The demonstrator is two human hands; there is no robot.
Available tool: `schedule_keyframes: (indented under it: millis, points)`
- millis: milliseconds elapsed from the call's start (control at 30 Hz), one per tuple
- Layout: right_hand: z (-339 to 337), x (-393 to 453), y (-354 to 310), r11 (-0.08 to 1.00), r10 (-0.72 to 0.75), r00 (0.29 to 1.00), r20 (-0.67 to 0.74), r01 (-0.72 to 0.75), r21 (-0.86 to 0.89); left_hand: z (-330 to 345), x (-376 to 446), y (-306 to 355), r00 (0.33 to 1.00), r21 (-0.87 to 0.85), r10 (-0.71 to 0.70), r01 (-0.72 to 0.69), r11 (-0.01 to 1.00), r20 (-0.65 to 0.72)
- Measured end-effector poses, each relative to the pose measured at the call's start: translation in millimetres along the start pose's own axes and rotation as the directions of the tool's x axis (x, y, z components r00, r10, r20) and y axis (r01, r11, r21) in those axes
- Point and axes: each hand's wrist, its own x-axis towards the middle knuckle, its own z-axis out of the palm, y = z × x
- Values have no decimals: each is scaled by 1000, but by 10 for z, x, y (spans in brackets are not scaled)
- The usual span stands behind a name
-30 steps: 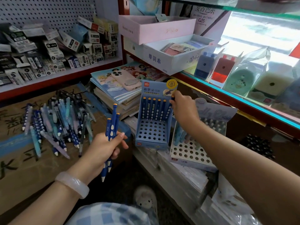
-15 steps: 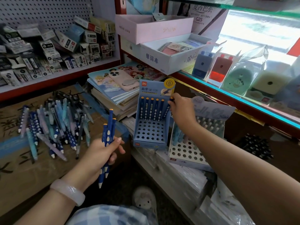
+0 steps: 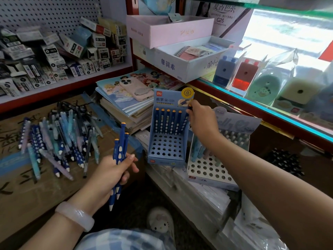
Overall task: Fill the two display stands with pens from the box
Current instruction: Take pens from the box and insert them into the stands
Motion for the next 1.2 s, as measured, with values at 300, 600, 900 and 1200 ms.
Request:
schedule_keyframes:
  millis: [300,600,900,1200]
  points:
    - [125,-17,36,998,51,994,97,-47,-39,-4,-2,-3,1000,23,8,-8,1000,1]
    - [111,-14,18,998,65,993,100,-66,3,5,1,10,1000,6,-1,1,1000,0]
    - [146,50,-20,985,168,975,145,-158,-73,2,7,-11,1000,-21,5,-5,1000,-13]
    - [190,22,-24,921,265,962,60,-271,280,18,30,-29,1000,-19,-8,8,1000,-2]
